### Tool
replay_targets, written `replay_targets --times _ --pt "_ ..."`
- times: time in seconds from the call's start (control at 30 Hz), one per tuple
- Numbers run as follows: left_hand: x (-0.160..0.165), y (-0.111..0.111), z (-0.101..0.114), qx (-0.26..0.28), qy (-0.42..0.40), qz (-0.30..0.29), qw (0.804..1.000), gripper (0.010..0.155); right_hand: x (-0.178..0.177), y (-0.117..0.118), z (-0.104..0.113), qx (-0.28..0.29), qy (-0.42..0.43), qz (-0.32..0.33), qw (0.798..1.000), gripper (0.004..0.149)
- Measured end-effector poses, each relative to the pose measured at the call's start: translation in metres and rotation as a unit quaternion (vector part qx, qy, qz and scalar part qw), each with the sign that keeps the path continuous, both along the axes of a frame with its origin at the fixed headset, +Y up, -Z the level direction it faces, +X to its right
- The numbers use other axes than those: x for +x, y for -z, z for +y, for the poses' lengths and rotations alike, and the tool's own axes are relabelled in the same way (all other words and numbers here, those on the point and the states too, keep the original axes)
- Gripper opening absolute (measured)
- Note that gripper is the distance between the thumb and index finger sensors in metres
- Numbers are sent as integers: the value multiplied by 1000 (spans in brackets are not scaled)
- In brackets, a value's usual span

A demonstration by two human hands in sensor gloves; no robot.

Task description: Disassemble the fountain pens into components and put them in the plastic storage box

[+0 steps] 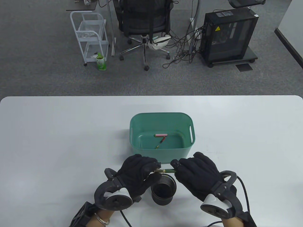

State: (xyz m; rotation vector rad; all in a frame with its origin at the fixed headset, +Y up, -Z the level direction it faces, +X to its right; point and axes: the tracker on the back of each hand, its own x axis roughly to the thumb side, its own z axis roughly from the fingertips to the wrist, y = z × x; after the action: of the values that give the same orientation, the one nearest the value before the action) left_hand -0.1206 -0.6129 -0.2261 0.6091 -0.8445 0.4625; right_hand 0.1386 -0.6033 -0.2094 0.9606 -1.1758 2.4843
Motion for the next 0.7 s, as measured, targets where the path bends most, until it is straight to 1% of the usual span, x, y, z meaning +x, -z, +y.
replay_targets --times 0.23,0.7 --pt "0 1 0 -5 1 -6 1000 44 -1 0 0 -2 -2 3 1000 43" --pt "-2 3 0 -9 -12 -13 1000 50 -3 -1 -1 -1 -4 5 1000 43"
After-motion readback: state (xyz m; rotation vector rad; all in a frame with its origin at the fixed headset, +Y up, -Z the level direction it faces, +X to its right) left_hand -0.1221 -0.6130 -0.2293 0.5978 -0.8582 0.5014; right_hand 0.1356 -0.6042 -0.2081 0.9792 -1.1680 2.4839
